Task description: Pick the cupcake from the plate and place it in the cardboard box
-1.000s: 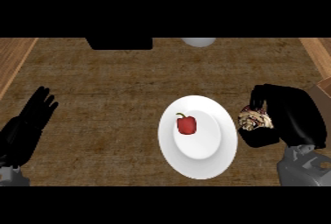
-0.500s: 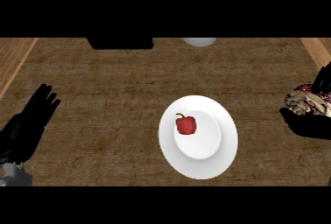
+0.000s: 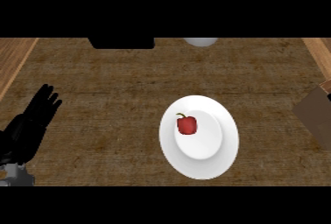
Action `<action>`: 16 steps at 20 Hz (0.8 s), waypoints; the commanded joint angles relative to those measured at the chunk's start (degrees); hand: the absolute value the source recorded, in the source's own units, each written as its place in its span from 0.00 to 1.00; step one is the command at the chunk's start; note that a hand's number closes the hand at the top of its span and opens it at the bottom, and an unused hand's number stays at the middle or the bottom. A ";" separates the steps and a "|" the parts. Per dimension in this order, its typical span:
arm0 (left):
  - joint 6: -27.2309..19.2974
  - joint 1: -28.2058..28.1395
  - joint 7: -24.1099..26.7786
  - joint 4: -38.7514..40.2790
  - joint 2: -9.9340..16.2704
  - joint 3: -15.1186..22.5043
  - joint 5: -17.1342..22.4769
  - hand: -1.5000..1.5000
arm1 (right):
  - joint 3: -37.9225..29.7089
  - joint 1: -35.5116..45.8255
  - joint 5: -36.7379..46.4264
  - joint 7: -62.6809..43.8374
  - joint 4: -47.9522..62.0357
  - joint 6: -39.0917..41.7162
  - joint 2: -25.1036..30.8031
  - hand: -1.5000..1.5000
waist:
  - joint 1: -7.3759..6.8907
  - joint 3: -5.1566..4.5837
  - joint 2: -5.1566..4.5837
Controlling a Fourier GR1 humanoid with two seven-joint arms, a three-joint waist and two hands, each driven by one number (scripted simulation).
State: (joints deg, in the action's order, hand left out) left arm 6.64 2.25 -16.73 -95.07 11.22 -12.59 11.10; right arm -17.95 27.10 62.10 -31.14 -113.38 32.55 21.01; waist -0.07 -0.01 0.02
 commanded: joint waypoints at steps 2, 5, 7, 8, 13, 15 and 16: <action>0.31 2.16 0.25 2.27 0.68 -1.61 1.04 0.50 | -3.89 -4.25 -1.95 8.76 7.73 -8.08 3.30 1.00 | 0.02 0.03 -0.09; 1.92 1.55 1.88 3.43 1.46 -2.11 1.22 0.50 | -6.38 -0.62 -2.61 13.75 18.87 -13.02 6.94 1.00 | -0.29 0.03 -0.17; -0.85 3.03 -1.80 0.58 -0.06 -0.30 0.26 0.50 | -6.03 -2.98 -2.57 16.15 19.23 -15.63 7.07 1.00 | -0.13 0.03 -0.08; -0.83 0.28 -0.30 -1.50 -0.58 0.07 -0.68 0.50 | -5.79 0.05 -2.31 15.72 24.22 -16.95 7.10 1.00 | -0.47 0.03 -0.10; -1.07 -1.66 0.42 -1.80 -3.08 2.53 -2.10 0.50 | -7.57 -4.40 -4.58 21.92 29.56 -22.06 7.17 1.00 | -0.21 0.04 -0.06; -0.05 0.02 1.21 0.72 -0.80 0.16 -1.42 0.50 | -7.24 -2.14 -4.88 23.13 35.74 -24.41 6.98 1.00 | -0.32 0.03 -0.14; 1.18 -2.99 1.76 -1.26 -0.99 -0.20 -0.17 0.50 | -7.65 -3.85 -5.23 23.93 37.55 -23.99 6.66 1.00 | -0.52 0.04 -0.14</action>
State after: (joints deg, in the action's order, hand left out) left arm 7.13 1.52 -16.13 -95.41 10.56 -12.59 10.74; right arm -24.30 23.85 58.29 -10.99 -83.65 11.35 27.20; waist -0.39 0.01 -0.07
